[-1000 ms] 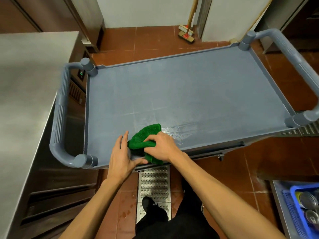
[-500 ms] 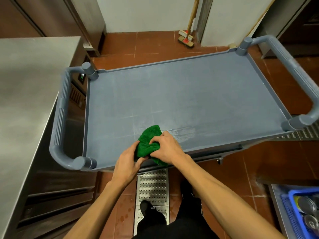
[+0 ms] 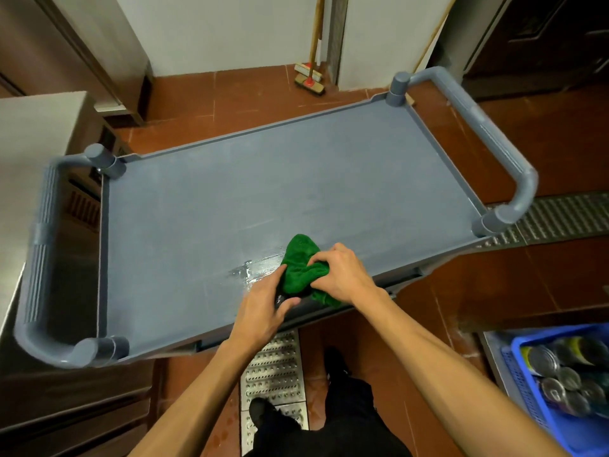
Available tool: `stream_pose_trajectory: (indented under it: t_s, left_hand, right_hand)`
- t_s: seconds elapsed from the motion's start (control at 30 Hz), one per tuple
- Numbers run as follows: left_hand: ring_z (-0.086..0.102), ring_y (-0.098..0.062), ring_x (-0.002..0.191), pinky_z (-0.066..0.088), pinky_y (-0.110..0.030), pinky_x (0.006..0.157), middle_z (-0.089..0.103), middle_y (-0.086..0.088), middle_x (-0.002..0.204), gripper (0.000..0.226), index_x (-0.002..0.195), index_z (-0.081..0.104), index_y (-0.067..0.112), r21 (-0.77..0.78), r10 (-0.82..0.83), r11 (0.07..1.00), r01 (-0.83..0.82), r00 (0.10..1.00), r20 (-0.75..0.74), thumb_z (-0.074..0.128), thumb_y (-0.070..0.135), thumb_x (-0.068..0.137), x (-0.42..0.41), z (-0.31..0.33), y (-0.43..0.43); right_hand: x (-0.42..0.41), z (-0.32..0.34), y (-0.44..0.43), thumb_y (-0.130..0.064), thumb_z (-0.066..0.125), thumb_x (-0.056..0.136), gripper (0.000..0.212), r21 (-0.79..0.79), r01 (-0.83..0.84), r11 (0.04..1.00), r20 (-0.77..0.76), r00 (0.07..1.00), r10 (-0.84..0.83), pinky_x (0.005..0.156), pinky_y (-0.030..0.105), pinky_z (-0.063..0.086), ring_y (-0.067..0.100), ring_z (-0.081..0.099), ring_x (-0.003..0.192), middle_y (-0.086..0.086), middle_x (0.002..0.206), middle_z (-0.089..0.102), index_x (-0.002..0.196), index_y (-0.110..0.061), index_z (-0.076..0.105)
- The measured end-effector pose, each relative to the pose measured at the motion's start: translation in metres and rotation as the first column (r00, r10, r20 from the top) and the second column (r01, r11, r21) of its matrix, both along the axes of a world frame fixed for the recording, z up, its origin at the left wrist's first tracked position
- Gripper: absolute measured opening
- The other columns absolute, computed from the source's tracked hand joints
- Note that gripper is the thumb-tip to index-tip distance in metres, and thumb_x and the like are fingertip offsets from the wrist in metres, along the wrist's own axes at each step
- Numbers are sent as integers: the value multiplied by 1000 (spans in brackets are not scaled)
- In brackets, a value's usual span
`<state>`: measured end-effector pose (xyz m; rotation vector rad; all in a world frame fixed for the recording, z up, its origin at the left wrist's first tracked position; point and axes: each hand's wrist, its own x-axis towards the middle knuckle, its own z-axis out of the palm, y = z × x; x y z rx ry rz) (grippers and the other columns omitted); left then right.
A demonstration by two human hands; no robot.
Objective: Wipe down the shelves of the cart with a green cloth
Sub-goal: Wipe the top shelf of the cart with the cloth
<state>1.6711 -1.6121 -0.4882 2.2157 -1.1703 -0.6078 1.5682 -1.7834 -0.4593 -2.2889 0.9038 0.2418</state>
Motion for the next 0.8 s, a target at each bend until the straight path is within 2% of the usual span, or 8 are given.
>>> stream_pose_trajectory:
  t_s: [0.2,0.4,0.57,0.67,0.8]
  left_hand:
    - [49,-22,129,42,-37,104,51,-3,144,73,149,34,21,43,-38,998,38,999,8,66,45,88,-19,-3,-32]
    - [47,-23,131,42,-39,106,49,-3,147,70,149,33,22,87,-4,996,2,1000,22,63,46,91,-30,-3,-39]
    - [51,-18,127,45,-38,106,54,-2,142,63,146,38,21,71,43,997,-43,999,0,59,46,93,-37,2,-46]
    - [52,-15,128,45,-36,105,54,2,142,62,145,41,21,22,76,997,-75,996,-37,56,51,93,-44,9,-58]
    - [52,-11,127,45,-31,104,52,3,144,72,148,38,22,-7,132,991,-135,978,-159,62,55,88,-56,20,-79]
  right_hand:
    - [-39,2,-56,-29,76,71,37,-32,120,992,20,993,-119,87,32,48,28,57,98,1,97,47,107,-36,70]
    - [-78,0,-109,-25,77,71,36,-47,251,967,29,968,-250,88,33,50,30,59,97,7,100,54,106,-34,72]
    - [-94,-1,-122,-22,78,73,37,46,279,959,84,956,-282,87,37,55,25,64,94,8,106,68,108,-32,72]
    - [-95,4,-123,-27,81,76,34,157,257,953,136,951,-279,86,30,54,17,66,94,0,104,72,108,-32,73]
    - [-89,12,-120,-34,83,73,32,284,256,924,229,918,-325,83,23,52,7,67,92,-7,97,74,104,-29,76]
